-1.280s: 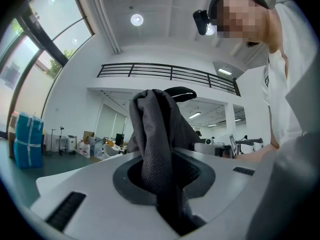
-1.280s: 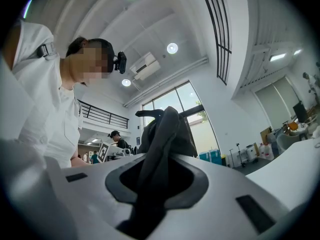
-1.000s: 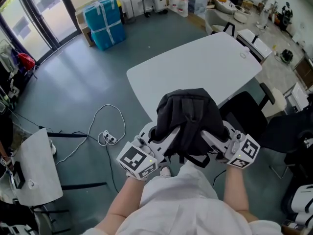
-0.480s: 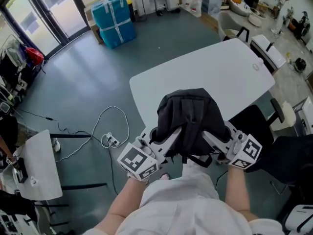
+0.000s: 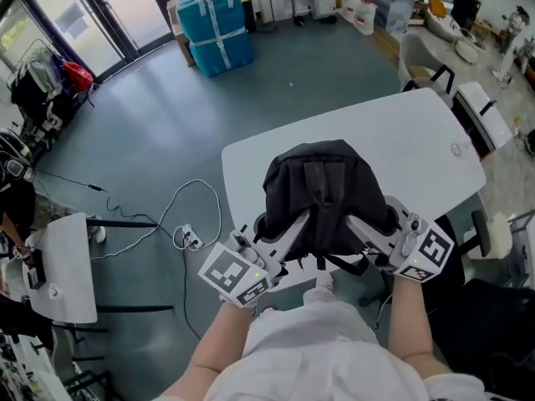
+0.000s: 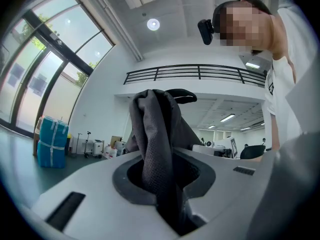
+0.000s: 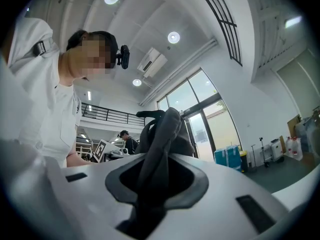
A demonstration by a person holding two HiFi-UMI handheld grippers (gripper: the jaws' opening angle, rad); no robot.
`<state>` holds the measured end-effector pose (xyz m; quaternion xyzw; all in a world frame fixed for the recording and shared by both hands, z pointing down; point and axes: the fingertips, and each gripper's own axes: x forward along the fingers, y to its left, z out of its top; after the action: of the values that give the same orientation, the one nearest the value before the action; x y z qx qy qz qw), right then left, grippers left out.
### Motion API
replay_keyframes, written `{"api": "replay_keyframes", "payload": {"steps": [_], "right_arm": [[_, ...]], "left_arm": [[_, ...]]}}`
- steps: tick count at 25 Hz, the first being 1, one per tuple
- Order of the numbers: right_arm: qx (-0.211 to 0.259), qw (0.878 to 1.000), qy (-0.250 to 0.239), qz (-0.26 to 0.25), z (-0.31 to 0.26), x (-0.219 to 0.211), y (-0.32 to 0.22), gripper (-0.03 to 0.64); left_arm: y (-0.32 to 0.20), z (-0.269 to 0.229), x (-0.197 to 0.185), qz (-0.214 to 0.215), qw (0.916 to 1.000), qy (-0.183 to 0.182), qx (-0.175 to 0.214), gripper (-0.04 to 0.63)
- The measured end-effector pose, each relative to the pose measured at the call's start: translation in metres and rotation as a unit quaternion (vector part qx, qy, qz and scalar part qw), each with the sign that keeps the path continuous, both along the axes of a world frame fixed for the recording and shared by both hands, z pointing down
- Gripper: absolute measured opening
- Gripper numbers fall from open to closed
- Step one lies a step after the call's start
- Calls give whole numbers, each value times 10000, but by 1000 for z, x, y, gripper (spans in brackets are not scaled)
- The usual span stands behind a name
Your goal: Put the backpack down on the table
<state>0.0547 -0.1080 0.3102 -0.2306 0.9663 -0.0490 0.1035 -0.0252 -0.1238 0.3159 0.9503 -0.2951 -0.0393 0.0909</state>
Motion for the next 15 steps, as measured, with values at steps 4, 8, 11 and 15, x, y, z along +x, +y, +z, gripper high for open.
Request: {"api": "replay_keyframes", "payload": {"steps": [4,8,11,15], "right_arm": [[134,9996,60,-226,0,9,-28,97],[221,9986,181,-453,-5,15,-63,97],[302,9971,240,-650,-8,14,-78,97],[450,9950,332,-828,-12,11,-94,97]], "left_arm": [[-24,1,8,-242,9997,19,87,92],[-54,-2,14,-567,9983,57,81,92],[-66,-6,13,-763,9970,117,91,92],[-77,-8,11,-932,9954,171,165,94]]}}
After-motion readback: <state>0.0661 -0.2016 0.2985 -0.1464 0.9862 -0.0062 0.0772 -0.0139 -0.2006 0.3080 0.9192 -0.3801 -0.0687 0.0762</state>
